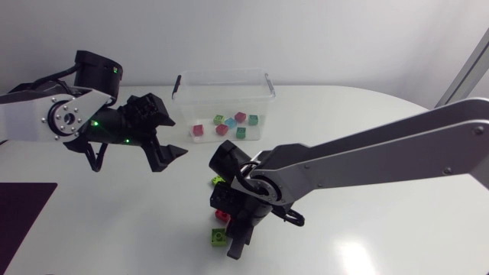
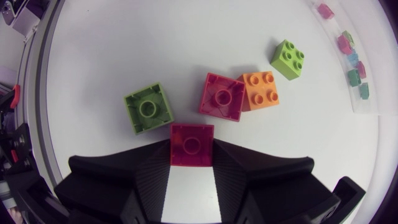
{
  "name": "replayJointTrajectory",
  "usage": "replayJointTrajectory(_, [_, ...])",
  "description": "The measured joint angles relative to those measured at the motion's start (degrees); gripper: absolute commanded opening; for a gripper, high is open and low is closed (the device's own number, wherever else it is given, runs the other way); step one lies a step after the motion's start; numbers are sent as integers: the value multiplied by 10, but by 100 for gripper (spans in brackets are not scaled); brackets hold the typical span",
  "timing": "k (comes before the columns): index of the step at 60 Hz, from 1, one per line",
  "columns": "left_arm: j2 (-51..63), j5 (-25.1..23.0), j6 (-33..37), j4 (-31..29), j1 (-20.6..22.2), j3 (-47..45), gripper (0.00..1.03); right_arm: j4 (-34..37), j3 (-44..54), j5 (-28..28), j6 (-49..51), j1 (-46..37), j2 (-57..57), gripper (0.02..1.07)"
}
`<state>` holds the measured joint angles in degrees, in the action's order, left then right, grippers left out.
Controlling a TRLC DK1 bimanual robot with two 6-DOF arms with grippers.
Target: Place the duplo bricks in the container
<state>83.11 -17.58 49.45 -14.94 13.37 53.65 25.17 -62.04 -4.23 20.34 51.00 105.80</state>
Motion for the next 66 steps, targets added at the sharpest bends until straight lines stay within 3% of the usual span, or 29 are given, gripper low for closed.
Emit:
replayJointTrajectory(33, [1,-46,50,-31,111,-104,98,16,2,17,0,-93,-143,27])
replayJointTrajectory(66, [39,-58,50,-31,175,-133,96,17,-198,19,12,-204,-76,28])
